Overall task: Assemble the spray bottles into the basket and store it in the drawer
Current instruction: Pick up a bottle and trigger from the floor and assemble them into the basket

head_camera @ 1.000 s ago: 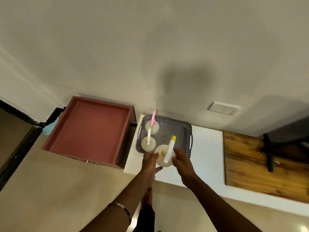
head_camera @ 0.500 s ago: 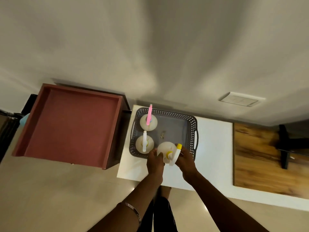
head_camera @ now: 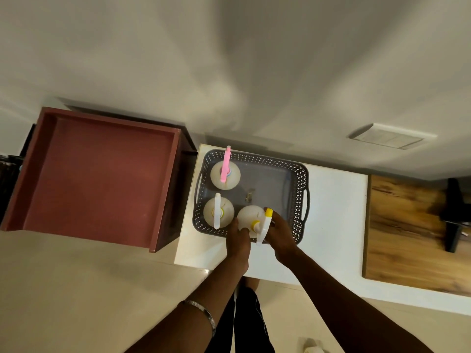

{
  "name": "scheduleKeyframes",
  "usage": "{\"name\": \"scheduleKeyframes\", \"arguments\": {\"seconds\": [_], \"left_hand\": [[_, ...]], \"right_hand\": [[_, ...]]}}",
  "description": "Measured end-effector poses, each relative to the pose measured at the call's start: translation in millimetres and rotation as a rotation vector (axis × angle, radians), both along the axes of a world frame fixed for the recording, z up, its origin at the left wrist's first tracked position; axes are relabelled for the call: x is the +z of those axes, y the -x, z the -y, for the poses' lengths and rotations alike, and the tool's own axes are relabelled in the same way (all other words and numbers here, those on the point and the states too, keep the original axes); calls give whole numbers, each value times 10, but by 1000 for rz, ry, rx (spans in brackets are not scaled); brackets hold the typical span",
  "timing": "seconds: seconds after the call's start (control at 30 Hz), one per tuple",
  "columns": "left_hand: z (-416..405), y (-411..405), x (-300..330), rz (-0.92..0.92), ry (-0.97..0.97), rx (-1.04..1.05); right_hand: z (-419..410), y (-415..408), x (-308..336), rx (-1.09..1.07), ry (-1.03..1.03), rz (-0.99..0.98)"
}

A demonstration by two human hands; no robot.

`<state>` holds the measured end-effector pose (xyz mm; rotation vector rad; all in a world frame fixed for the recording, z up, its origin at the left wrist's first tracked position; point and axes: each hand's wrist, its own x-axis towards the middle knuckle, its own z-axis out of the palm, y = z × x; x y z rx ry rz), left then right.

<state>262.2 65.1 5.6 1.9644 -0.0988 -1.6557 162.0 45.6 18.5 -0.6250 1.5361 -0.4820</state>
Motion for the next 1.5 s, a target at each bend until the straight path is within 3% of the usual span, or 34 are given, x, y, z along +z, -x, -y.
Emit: {"name": "scheduleKeyframes", "arguments": {"seconds": [0.87, 1.5], "left_hand": [[60, 52, -256, 78, 5, -10], [34, -17, -216, -23, -8, 61]], "right_hand": [[63, 9, -437, 85, -12, -81], [-25, 39, -477, 79, -32, -44]]}}
